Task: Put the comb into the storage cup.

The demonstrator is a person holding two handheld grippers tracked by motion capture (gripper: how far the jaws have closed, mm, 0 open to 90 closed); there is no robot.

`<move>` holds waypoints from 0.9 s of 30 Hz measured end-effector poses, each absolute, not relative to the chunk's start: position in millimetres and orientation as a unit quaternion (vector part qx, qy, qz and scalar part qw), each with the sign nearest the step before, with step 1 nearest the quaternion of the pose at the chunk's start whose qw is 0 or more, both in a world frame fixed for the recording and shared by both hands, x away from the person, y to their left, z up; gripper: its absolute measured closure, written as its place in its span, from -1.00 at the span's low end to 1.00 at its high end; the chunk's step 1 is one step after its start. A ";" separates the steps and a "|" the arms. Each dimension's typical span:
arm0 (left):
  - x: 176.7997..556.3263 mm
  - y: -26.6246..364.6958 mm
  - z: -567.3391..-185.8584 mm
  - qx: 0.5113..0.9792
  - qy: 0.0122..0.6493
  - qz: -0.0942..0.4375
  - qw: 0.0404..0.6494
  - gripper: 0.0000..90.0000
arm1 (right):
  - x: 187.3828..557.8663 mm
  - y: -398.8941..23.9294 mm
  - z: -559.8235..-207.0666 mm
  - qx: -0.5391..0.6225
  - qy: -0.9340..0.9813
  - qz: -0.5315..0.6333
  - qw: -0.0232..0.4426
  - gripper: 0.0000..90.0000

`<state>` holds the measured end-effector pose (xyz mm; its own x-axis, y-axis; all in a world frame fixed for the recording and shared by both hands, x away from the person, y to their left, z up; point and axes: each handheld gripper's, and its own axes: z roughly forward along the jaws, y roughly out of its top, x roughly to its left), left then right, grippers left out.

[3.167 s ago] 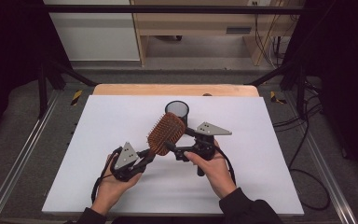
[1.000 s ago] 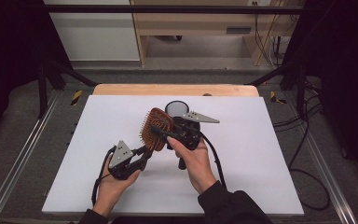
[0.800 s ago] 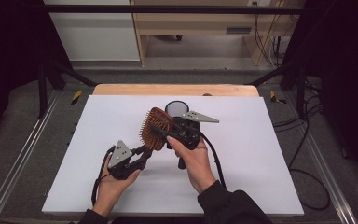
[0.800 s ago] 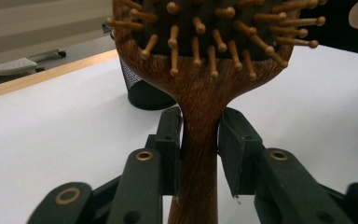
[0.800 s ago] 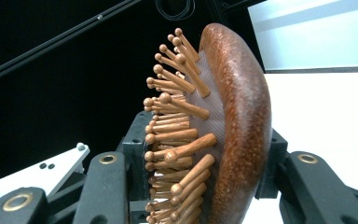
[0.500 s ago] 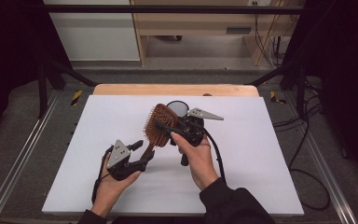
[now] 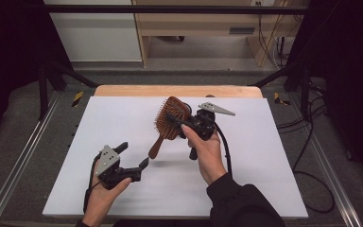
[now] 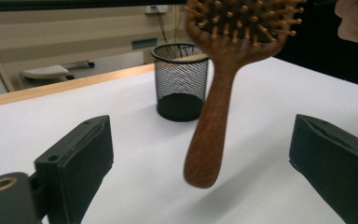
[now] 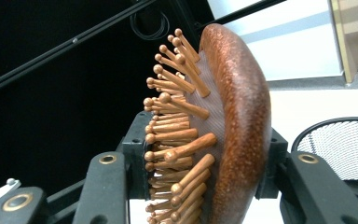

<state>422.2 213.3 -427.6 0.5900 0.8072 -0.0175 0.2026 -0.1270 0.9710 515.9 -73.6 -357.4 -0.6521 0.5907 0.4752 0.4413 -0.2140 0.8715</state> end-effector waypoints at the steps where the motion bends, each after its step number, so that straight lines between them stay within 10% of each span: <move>1: 421.6 219.4 -426.3 0.690 0.371 0.277 0.557 -0.89 | 517.8 -75.1 -356.0 0.416 0.621 0.662 0.058 0.15; 27: 424.4 265.0 -431.2 0.642 0.425 0.309 0.558 -0.90 | 550.5 -92.0 -323.2 0.422 0.604 0.670 0.095 0.15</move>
<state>424.4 265.0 -431.2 0.4470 0.8912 -0.0777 0.1999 -0.0148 0.9797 550.5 -92.0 -323.2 -0.6256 0.6370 0.4504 0.3824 -0.2529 0.8887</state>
